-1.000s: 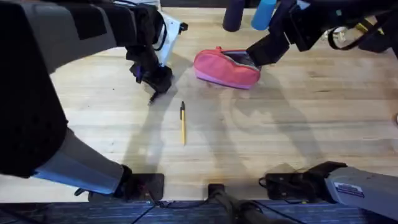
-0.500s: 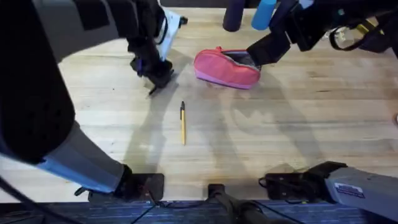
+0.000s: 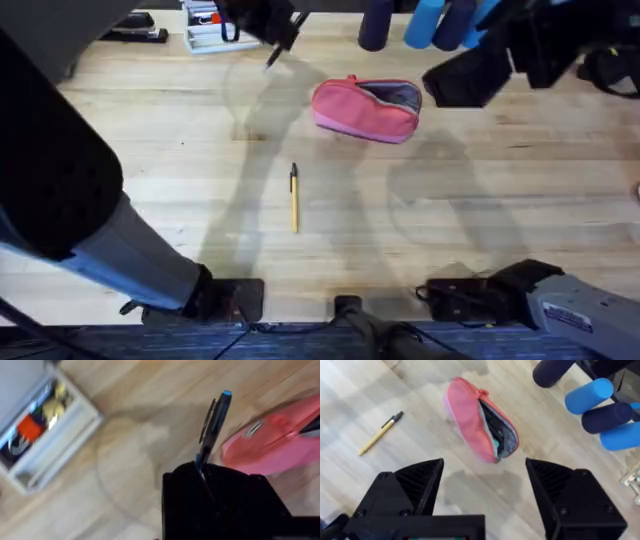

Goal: Unzip the bag, pick up the pens from the table one at a time and place them inside, then zip the bag closed.

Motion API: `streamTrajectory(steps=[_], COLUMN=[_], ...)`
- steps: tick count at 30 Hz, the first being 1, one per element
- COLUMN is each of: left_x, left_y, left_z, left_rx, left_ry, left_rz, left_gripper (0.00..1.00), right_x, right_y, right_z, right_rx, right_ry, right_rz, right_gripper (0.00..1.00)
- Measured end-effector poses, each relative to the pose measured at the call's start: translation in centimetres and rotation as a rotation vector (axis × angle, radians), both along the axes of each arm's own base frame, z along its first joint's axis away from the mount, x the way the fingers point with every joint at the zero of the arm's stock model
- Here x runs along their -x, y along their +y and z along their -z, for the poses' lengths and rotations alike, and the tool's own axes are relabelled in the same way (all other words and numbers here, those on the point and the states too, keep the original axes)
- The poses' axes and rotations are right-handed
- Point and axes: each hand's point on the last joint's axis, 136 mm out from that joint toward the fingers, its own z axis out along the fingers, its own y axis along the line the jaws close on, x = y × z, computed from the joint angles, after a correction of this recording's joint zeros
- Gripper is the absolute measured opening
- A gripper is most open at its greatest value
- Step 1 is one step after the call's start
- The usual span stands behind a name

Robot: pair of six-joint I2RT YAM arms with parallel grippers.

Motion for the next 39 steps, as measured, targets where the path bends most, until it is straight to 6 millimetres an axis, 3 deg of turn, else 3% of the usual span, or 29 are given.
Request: streamTrajectory(steps=[6,19,25,28,39], left_x=[-0.4,4.2,6.1,6.7,8.3], left_y=[-4.0,-11.8,-15.4,-16.7,-20.2], left_z=[-2.6,-4.6,-5.2,-4.5,0.7], left_rx=[0.162,0.239,0.235,0.245,0.308], left_ry=[-0.102,-0.266,-0.356,-0.355,-0.24], left_rz=[0.21,0.741,0.918,0.966,1.058], left_gripper=[0.043,0.043,0.043,0.043,0.043], right_x=[2.4,6.4,7.7,7.8,7.9], right_y=[-0.8,-2.2,-2.6,-2.7,-2.7], right_z=[-0.2,-3.9,-3.7,-3.4,-3.3], right_rx=[-0.016,-0.098,-0.1,-0.099,-0.104], right_ry=[0.036,-0.087,-0.059,-0.042,-0.036], right_rz=[0.028,0.051,0.063,0.069,0.076], right_gripper=[0.998,0.998,0.998,0.997,0.998])
